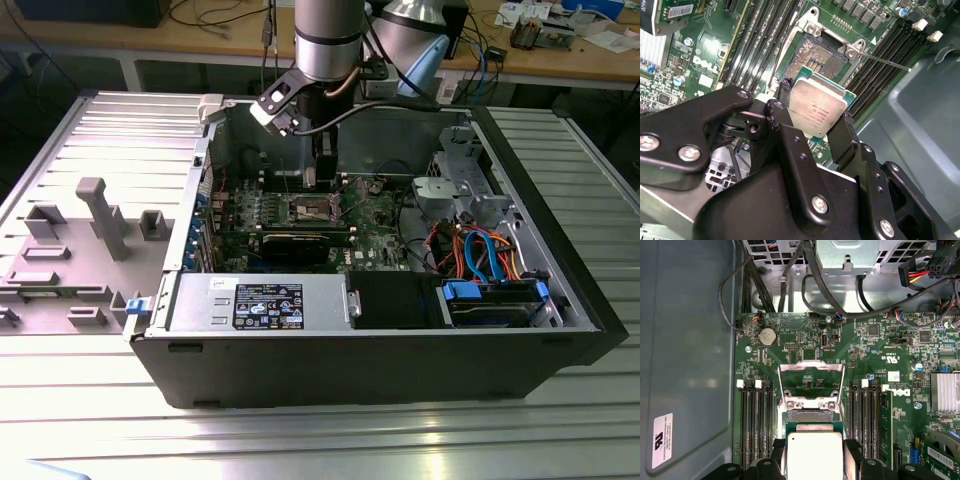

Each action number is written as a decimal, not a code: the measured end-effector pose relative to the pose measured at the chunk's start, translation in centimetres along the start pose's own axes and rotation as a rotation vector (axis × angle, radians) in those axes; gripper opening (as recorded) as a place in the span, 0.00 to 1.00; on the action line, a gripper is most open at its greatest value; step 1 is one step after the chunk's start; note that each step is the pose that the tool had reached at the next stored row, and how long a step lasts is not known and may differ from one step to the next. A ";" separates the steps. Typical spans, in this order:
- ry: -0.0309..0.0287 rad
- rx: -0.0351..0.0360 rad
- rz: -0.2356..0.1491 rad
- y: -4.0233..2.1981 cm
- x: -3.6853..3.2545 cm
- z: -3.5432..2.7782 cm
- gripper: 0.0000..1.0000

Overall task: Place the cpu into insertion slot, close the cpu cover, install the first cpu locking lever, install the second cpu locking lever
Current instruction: 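Place the cpu into insertion slot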

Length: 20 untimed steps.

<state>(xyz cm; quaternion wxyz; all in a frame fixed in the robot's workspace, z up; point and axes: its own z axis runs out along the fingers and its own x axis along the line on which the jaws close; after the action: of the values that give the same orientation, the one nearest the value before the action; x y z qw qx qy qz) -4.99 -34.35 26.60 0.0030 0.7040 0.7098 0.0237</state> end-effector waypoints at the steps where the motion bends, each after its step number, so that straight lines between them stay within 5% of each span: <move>1: 0.0001 0.0000 0.000 -0.02 -0.01 0.27 0.55; 4: 0.0003 0.0000 0.000 -0.06 -0.03 0.91 0.55; 20: 0.0004 -0.0001 0.000 -0.08 -0.04 1.32 0.55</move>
<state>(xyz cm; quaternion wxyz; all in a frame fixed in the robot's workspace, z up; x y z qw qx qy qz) -5.01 -34.35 25.28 0.0029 0.7041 0.7097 0.0239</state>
